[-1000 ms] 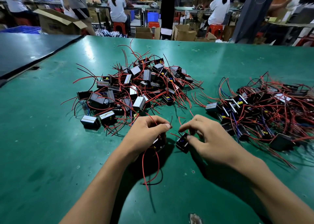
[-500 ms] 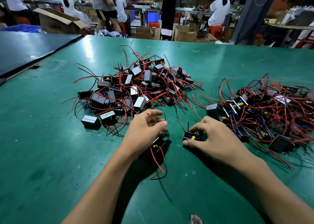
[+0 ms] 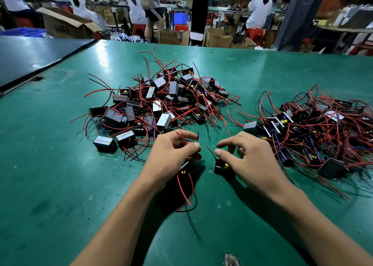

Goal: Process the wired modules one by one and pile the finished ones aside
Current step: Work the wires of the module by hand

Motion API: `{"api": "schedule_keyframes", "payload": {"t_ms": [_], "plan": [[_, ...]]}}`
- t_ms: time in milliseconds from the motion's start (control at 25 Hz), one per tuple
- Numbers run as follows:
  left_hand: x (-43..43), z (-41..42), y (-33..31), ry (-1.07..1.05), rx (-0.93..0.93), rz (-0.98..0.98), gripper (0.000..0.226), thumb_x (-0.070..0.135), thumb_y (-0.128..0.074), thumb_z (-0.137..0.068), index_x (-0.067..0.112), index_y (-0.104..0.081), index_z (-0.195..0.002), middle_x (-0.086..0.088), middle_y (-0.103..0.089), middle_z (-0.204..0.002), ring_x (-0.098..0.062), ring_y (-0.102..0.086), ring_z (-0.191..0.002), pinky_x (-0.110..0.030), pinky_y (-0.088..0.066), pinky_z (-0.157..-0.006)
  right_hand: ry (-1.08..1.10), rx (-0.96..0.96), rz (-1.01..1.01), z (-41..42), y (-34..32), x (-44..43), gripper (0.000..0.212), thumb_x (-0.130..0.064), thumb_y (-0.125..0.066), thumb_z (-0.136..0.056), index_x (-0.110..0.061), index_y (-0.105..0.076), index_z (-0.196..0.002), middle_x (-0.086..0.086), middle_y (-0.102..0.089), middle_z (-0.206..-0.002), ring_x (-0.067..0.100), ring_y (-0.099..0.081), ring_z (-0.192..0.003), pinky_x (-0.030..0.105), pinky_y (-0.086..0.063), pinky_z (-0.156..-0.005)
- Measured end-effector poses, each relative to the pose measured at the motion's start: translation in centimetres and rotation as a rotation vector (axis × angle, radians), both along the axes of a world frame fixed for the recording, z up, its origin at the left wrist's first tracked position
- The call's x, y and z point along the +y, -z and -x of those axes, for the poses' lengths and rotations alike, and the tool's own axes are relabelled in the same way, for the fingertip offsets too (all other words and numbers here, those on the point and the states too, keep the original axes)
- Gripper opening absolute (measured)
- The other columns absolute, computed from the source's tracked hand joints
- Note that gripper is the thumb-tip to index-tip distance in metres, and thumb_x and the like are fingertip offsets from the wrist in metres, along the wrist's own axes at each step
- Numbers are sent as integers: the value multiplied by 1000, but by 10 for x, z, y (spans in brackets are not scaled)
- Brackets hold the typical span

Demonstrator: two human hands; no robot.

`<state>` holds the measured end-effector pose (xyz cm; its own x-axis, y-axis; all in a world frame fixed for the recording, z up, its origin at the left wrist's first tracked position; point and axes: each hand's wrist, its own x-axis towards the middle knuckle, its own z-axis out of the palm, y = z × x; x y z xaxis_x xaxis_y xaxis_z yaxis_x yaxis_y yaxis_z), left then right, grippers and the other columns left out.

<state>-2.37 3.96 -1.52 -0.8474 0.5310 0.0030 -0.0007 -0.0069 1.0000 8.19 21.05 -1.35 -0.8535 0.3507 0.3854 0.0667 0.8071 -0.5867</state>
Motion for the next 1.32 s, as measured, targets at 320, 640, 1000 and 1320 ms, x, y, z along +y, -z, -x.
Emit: {"api": "schedule_keyframes", "payload": {"t_ms": [320, 640, 1000, 1320], "plan": [[5, -5, 3, -20, 28, -14, 13, 4, -67, -89, 14, -71, -96, -7, -70, -74, -21, -72, -63, -34, -59, -68, -3, 22, 146, 5, 13, -3, 16, -26, -82, -80, -27, -66, -78, -20, -67, -73, 1, -53, -55, 10, -34, -57], [9, -6, 7, 78, 68, 25, 9, 12, -71, -88, 19, -75, -93, -2, -71, -69, -13, -53, -52, -23, -46, -52, -74, 27, 130, 6, 18, -1, 11, -23, -74, -89, -25, -78, -100, -17, -72, -91, -8, -61, -78, 13, -41, -70], [15, -5, 8, 33, 150, 118, 14, 13, -68, -89, 24, -76, -92, 1, -68, -65, -13, -54, -44, -22, -45, -48, -69, 49, 290, 4, 18, 0, 7, -24, -74, -89, -29, -77, -92, -17, -74, -80, 19, -68, -70, 37, -57, -70], [15, -5, 7, -2, 159, 103, 18, 15, -66, -91, 30, -75, -88, 4, -67, -65, -17, -60, -47, -25, -47, -48, 12, 78, 314, 7, 19, -1, 7, -20, -73, -89, -25, -77, -90, -20, -74, -80, 1, -69, -75, 18, -53, -75]]}}
